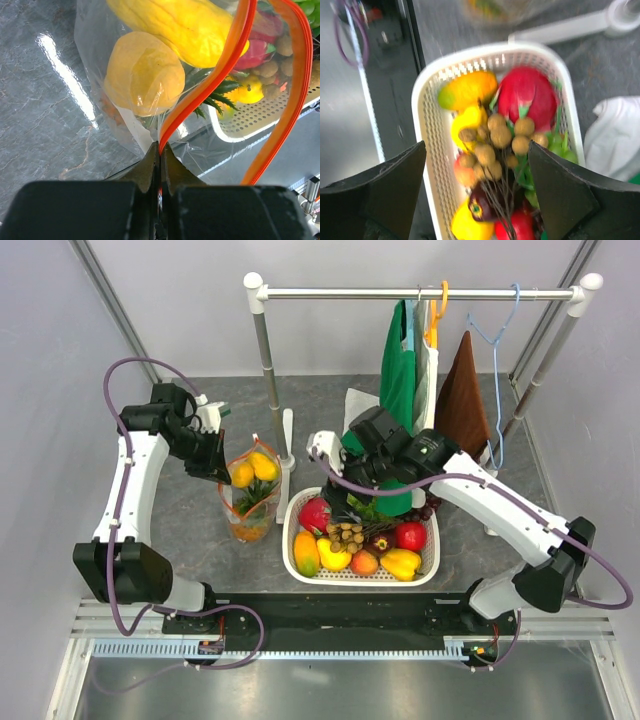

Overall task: Place the food in the zip-top bag and seal the zipper
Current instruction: Pick up the fake fruit from the bin, then place the fake fruit in the zipper food storage bag.

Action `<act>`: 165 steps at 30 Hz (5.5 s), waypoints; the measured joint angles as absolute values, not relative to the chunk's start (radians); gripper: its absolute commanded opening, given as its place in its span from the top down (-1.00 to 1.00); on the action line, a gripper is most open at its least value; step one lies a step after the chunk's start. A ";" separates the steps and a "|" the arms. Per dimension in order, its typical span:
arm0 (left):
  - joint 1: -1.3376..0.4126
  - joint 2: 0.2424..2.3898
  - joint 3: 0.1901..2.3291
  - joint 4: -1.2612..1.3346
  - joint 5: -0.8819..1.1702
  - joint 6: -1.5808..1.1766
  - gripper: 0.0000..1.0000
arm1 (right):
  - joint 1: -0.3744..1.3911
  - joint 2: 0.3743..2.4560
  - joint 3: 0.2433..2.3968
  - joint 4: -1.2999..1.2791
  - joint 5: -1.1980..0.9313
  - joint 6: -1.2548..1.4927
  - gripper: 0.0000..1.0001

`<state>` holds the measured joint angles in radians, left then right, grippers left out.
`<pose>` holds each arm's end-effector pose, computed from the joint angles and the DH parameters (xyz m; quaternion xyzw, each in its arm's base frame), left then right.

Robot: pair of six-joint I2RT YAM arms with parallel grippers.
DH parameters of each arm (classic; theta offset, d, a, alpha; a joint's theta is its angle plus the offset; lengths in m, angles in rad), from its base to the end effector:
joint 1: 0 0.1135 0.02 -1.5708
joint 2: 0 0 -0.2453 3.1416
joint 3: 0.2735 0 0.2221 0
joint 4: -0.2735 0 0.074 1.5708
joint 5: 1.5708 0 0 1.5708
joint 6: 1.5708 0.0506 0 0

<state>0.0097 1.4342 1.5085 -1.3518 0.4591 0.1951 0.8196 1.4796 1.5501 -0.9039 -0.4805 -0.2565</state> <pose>0.2301 -0.0202 0.3180 0.1223 0.9561 -0.2094 0.1646 0.1786 0.2255 0.3447 -0.5379 0.7341 0.3105 0.2746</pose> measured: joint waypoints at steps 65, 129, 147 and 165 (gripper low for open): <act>0.010 1.430 1.504 -1.352 0.509 0.195 0.96 | 1.044 1.103 0.921 -0.995 -0.036 -0.537 -0.55; 0.010 1.424 1.487 -1.352 0.550 0.196 0.96 | 1.039 1.417 1.641 -0.690 -0.276 -0.263 0.07; 0.010 1.424 1.525 -1.353 0.606 0.196 0.96 | 0.958 1.834 1.788 -0.479 -0.326 0.076 0.12; 0.010 1.424 1.526 -1.355 0.636 0.196 0.96 | 0.983 1.909 1.772 -0.440 -0.592 0.207 -0.41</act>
<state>0.0097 1.4239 1.5257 -1.3548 0.6357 0.1959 0.9833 1.9091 1.7721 -0.4404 -0.5922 0.2066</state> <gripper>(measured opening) 0.022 0.796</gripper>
